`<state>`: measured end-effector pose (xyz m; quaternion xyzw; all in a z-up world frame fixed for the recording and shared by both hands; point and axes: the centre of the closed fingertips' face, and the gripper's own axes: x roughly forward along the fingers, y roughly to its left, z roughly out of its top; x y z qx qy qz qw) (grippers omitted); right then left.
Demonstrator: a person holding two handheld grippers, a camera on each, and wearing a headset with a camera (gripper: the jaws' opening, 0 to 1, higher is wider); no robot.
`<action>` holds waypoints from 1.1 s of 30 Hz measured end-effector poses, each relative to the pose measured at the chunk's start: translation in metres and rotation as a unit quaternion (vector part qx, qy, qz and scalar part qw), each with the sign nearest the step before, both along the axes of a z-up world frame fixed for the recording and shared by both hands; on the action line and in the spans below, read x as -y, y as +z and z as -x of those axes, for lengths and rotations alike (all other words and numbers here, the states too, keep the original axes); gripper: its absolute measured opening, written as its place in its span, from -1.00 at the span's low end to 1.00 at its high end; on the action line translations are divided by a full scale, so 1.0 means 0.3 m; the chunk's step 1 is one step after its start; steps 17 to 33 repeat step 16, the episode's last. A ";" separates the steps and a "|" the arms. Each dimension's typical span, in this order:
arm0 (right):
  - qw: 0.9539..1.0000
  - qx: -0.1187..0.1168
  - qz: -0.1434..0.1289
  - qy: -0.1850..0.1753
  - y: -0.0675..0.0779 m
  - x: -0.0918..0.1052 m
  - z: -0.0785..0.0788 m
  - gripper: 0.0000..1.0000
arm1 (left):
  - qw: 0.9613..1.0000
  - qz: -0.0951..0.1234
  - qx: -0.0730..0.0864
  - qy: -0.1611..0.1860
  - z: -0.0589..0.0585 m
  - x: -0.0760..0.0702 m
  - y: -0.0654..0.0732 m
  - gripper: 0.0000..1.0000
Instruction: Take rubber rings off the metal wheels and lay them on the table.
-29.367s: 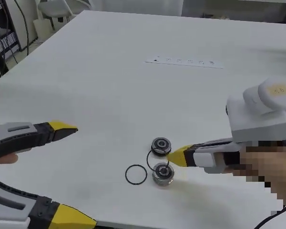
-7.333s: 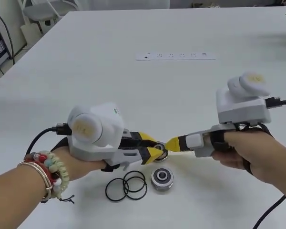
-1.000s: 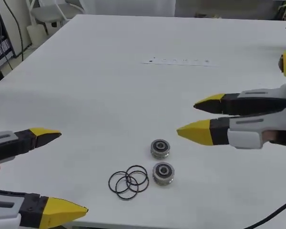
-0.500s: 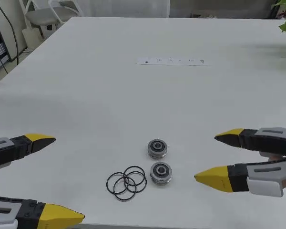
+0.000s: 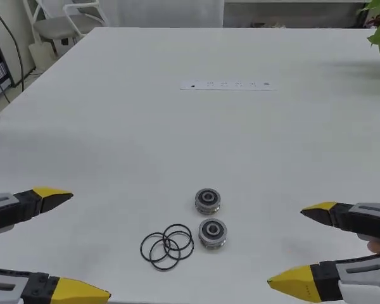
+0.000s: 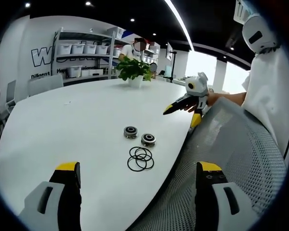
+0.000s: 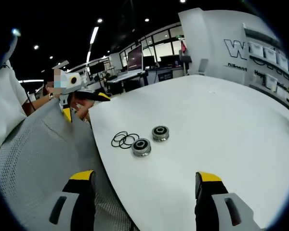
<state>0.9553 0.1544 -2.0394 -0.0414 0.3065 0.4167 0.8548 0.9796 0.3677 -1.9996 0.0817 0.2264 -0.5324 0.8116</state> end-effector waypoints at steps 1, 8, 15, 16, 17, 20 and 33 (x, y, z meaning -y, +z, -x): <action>1.000 -0.001 0.003 0.000 -0.006 0.002 0.004 0.73 | 1.000 0.000 -0.001 0.000 0.001 0.000 0.000 0.99; 1.000 -0.008 0.025 0.002 -0.042 0.015 0.022 0.90 | 1.000 -0.002 -0.007 0.001 0.005 -0.001 -0.008 0.99; 0.999 -0.015 0.039 0.004 -0.061 0.024 0.038 0.98 | 1.000 -0.004 -0.011 0.003 0.006 -0.003 -0.014 0.99; 0.999 -0.015 0.040 0.004 -0.061 0.024 0.040 0.98 | 1.000 -0.004 -0.011 0.004 0.005 -0.004 -0.015 0.99; 0.999 -0.015 0.040 0.004 -0.061 0.024 0.040 0.98 | 1.000 -0.004 -0.011 0.004 0.005 -0.004 -0.015 0.99; 0.999 -0.015 0.040 0.004 -0.061 0.024 0.040 0.98 | 1.000 -0.004 -0.011 0.004 0.005 -0.004 -0.015 0.99; 0.999 -0.015 0.040 0.004 -0.061 0.024 0.040 0.98 | 1.000 -0.004 -0.011 0.004 0.005 -0.004 -0.015 0.99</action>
